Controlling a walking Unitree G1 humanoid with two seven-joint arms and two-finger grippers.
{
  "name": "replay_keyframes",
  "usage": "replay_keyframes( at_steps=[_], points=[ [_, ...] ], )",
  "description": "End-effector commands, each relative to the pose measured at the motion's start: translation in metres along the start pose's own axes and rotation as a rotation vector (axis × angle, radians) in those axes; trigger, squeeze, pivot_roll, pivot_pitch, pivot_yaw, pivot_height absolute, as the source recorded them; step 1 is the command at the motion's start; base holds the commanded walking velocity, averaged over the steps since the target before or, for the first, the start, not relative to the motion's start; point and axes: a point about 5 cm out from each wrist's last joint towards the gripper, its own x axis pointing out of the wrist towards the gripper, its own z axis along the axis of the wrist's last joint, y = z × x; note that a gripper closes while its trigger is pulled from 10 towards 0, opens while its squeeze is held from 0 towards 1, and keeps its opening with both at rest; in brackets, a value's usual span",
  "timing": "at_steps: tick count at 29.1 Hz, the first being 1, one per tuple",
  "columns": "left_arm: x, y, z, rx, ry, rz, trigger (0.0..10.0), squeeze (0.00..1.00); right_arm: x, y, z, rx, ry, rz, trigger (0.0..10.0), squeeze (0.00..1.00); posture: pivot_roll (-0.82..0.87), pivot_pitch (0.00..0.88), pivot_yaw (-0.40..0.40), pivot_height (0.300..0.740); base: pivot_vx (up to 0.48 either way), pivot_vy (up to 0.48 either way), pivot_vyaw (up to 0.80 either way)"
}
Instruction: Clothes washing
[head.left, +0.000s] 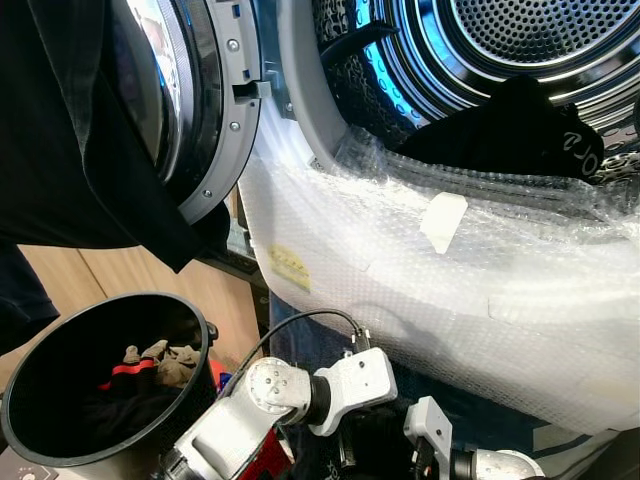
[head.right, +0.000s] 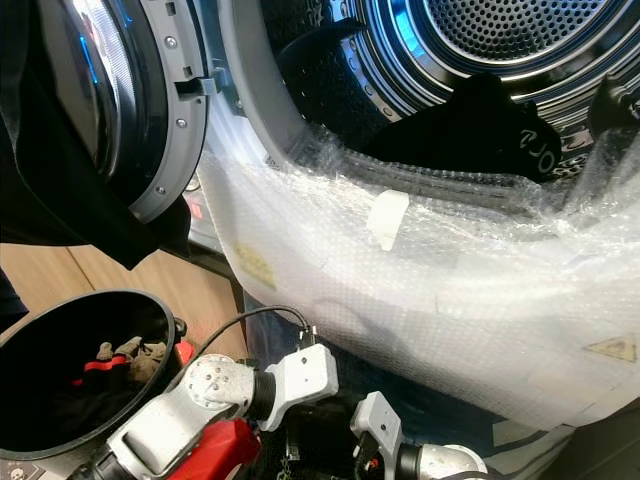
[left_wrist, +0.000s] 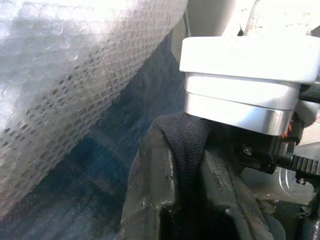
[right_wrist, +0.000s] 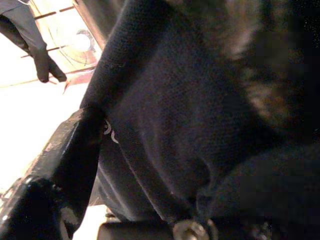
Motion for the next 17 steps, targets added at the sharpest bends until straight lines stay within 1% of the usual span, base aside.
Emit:
replay_keyframes(
  at_steps=[1, 3, 4, 5, 6, 7, 8, 10, 14, 16, 17],
  points=[
    [0.004, 0.003, 0.016, 0.055, -0.067, 0.024, 0.0, 0.0, 0.007, 0.005, 0.004, -0.003, -0.004, 0.025, 10.0, 0.0, 0.14, 0.0, 0.049, 0.74, 0.0, 0.0, 0.0],
    [0.009, 0.007, 0.02, 0.07, -0.083, 0.076, 0.0, 0.0, 0.01, 0.003, 0.003, 0.053, -0.034, 0.007, 10.0, 0.0, 0.15, 0.0, 0.046, 0.74, 0.0, 0.0, 0.0],
    [0.009, 0.007, 0.02, 0.07, -0.083, 0.076, 0.0, 0.0, 0.01, 0.003, 0.003, 0.053, -0.034, 0.007, 10.0, 0.0, 0.15, 0.0, 0.046, 0.74, 0.0, 0.0, 0.0],
    [0.011, 0.008, 0.021, 0.078, -0.085, 0.101, 0.0, 0.0, 0.011, 0.002, 0.004, 0.064, -0.038, -0.001, 10.0, 0.0, 0.15, 0.0, 0.046, 0.74, 0.0, 0.0, 0.0],
    [0.015, 0.01, 0.025, 0.08, -0.102, 0.129, 0.0, 0.0, 0.014, -0.001, 0.004, 0.097, -0.038, -0.022, 10.0, 0.0, 0.15, 0.0, 0.046, 0.74, 0.0, 0.0, 0.0],
    [0.016, 0.01, 0.027, 0.081, -0.112, 0.133, 0.0, 0.0, 0.015, -0.002, 0.005, 0.11, -0.038, -0.031, 10.0, 0.0, 0.15, 0.0, 0.046, 0.74, 0.0, 0.0, 0.0],
    [0.018, 0.009, 0.032, 0.073, -0.14, 0.134, 0.0, 0.0, 0.018, -0.005, 0.005, 0.148, -0.043, -0.049, 10.0, 0.0, 0.16, 0.0, 0.045, 0.74, 0.0, 0.0, 0.0],
    [0.02, 0.009, 0.035, 0.077, -0.156, 0.14, 0.0, 0.0, 0.02, -0.008, 0.006, 0.179, -0.06, -0.064, 10.0, 0.0, 0.16, 0.0, 0.046, 0.74, 0.0, 0.0, 0.0],
    [0.022, 0.006, 0.039, 0.077, -0.172, 0.146, 0.0, 0.0, 0.021, -0.011, 0.005, 0.226, -0.09, -0.089, 10.0, 0.0, 0.16, 0.0, 0.049, 0.74, 0.0, 0.0, 0.0],
    [0.022, 0.004, 0.039, 0.073, -0.181, 0.142, 0.0, 0.0, 0.021, -0.01, 0.004, 0.226, -0.089, -0.09, 10.0, 0.0, 0.16, 0.0, 0.051, 0.74, 0.0, 0.0, 0.0],
    [0.023, 0.003, 0.04, 0.065, -0.191, 0.139, 0.0, 0.0, 0.02, -0.01, 0.003, 0.243, -0.096, -0.09, 10.0, 0.0, 0.15, 0.0, 0.055, 0.74, 0.0, 0.0, 0.0]
  ],
)
